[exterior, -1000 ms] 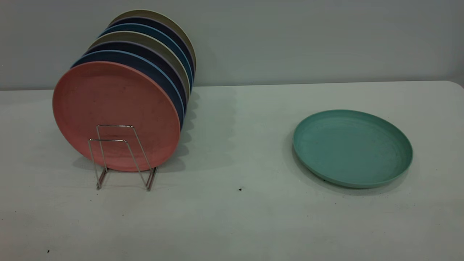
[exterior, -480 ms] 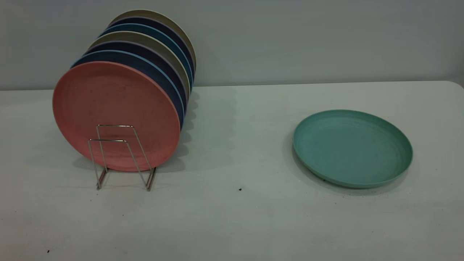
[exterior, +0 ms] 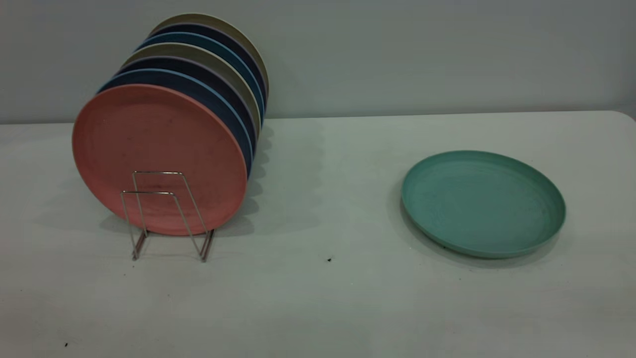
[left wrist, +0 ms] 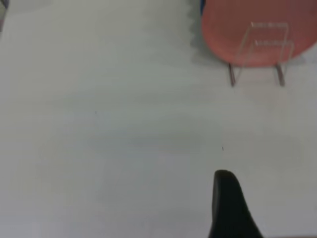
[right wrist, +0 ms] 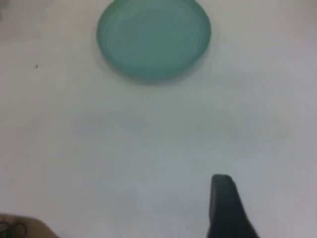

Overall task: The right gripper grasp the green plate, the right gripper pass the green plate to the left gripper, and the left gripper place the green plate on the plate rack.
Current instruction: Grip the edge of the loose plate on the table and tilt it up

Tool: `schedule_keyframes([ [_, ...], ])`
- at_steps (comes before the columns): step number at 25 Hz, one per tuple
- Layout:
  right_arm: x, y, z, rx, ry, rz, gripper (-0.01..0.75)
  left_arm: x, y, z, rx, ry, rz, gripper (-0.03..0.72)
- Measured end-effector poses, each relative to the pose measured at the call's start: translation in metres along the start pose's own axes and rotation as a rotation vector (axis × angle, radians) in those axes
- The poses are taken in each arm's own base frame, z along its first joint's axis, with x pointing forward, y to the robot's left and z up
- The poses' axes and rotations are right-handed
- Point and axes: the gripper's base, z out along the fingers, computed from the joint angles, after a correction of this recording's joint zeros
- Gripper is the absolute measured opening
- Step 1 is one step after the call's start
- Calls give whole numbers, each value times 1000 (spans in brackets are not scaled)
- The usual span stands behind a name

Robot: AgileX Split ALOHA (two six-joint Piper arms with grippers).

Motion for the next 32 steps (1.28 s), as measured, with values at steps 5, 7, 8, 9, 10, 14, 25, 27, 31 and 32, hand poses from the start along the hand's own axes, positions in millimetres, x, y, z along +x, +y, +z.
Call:
schedule_keyframes([
  [5, -44, -5, 30, -7, 94, -1, 519, -63, -1, 35, 8, 119, 37, 500],
  [7, -58, -6, 46, -27, 121, -9, 536, -82, -1, 52, 13, 174, 74, 520],
  [8, -65, -6, 55, -43, 138, -15, 539, -91, -1, 61, 17, 196, 94, 528],
  [9, -70, -5, 65, -61, 149, -22, 542, -99, -2, 68, 19, 204, 109, 532],
  [10, -75, -5, 76, -77, 161, -25, 543, -107, -2, 78, 23, 214, 116, 535],
  [14, -89, -3, 116, -163, 187, -33, 544, -131, -8, 118, 75, 258, 118, 540],
  [25, -87, -3, 232, -279, 313, 95, 547, -160, -48, 212, 427, 350, 121, 540],
  [27, -85, -5, 252, -278, 352, 104, 547, -163, -64, 224, 473, 352, 155, 540],
  [31, -84, -15, 286, -289, 425, 150, 547, -163, -100, 248, 531, 369, 226, 540],
  [32, -84, -19, 293, -294, 440, 170, 548, -161, -108, 255, 542, 380, 236, 540],
])
